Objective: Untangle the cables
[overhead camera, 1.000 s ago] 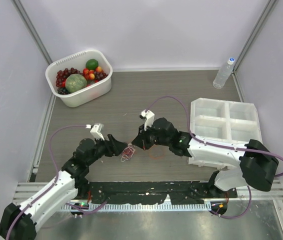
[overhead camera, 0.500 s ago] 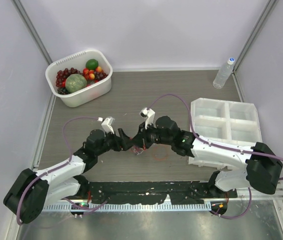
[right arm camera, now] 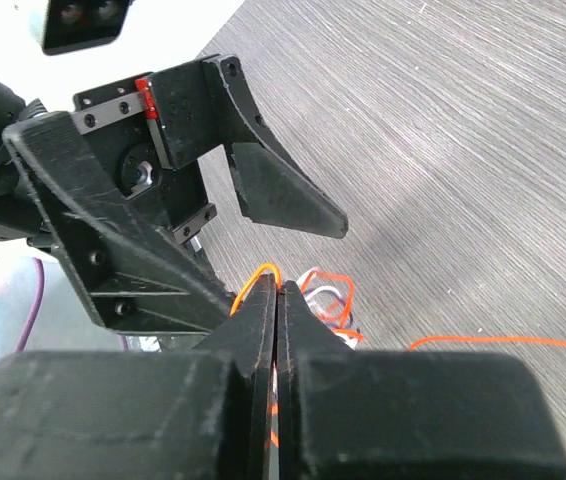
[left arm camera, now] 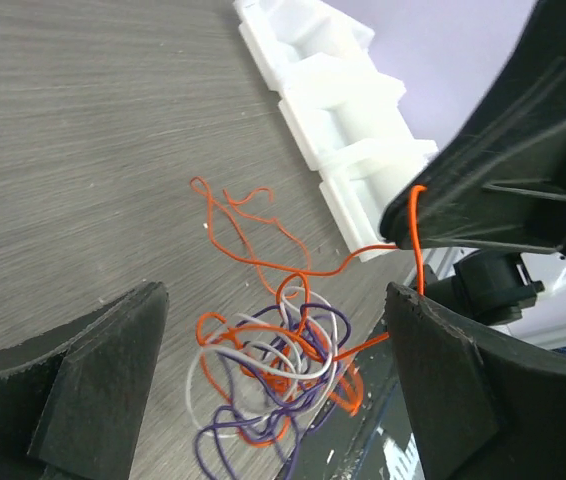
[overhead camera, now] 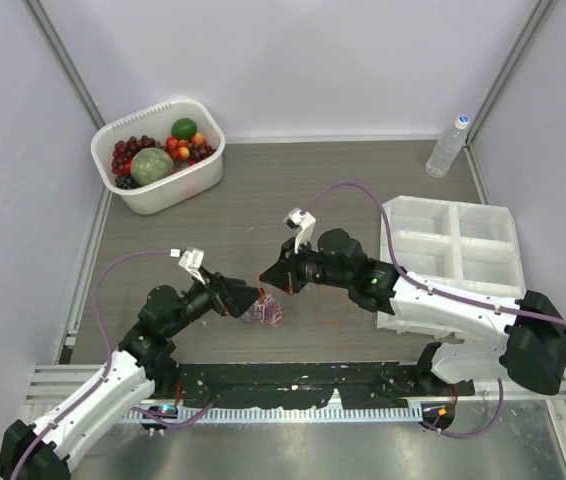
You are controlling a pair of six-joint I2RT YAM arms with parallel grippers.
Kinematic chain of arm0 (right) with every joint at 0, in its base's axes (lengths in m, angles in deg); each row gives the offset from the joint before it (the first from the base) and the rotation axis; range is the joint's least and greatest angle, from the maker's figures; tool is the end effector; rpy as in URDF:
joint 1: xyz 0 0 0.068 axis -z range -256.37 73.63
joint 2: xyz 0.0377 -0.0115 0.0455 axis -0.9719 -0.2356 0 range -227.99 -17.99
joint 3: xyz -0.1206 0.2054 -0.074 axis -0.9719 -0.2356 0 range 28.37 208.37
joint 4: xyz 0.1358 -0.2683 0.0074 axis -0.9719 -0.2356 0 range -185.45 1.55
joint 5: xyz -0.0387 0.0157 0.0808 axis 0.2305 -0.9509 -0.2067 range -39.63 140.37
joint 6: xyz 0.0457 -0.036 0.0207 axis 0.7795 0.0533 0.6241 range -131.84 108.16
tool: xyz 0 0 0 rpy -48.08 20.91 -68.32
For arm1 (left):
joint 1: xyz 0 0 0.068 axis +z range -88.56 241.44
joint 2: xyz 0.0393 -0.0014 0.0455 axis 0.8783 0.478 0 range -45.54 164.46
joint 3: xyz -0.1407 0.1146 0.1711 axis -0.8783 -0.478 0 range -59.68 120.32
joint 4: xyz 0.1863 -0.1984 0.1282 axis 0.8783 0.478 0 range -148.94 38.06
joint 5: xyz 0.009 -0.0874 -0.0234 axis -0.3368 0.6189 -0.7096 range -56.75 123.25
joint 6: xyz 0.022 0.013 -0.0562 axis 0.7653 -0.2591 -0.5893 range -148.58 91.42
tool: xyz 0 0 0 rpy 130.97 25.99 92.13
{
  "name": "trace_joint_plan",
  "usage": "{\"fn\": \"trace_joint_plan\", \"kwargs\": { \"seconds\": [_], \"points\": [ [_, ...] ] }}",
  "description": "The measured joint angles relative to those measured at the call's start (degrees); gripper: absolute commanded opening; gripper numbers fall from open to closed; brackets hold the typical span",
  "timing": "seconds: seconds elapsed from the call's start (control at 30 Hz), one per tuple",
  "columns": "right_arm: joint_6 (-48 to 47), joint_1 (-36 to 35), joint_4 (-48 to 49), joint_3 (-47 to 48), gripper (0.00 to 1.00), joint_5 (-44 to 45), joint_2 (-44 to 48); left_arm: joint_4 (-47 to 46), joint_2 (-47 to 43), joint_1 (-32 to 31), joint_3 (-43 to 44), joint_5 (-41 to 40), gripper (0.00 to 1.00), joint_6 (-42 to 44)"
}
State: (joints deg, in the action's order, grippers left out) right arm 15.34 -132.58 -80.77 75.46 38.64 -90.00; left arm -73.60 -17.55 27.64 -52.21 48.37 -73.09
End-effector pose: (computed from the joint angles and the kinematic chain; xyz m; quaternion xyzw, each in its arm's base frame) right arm 0.1843 0.2925 0.2398 -0.2594 0.7601 0.4539 0.3859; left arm 0.1729 -0.1304 0.1696 0.0192 0.7409 -0.4951 0.4534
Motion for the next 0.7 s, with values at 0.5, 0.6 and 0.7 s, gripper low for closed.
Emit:
{"fn": "trace_joint_plan", "kwargs": {
  "seconds": [0.5, 0.6, 0.7],
  "points": [
    [0.28, 0.07, -1.25, 1.92, 0.01, 0.13, 0.02, 12.31, 0.94, -0.09, 3.74, -7.43, 0.91, -0.33],
    [-0.04, 0.07, -2.08, 2.29, 0.01, 0.68, 0.02, 13.11, -1.11, -0.09, 3.74, -6.71, 0.93, -0.22],
    [-0.11, 0.11, -3.02, 2.54, 0.01, 0.81, 0.02, 13.11, -3.39, -0.09, 3.74, -4.72, 0.94, 0.33]
  ]
}}
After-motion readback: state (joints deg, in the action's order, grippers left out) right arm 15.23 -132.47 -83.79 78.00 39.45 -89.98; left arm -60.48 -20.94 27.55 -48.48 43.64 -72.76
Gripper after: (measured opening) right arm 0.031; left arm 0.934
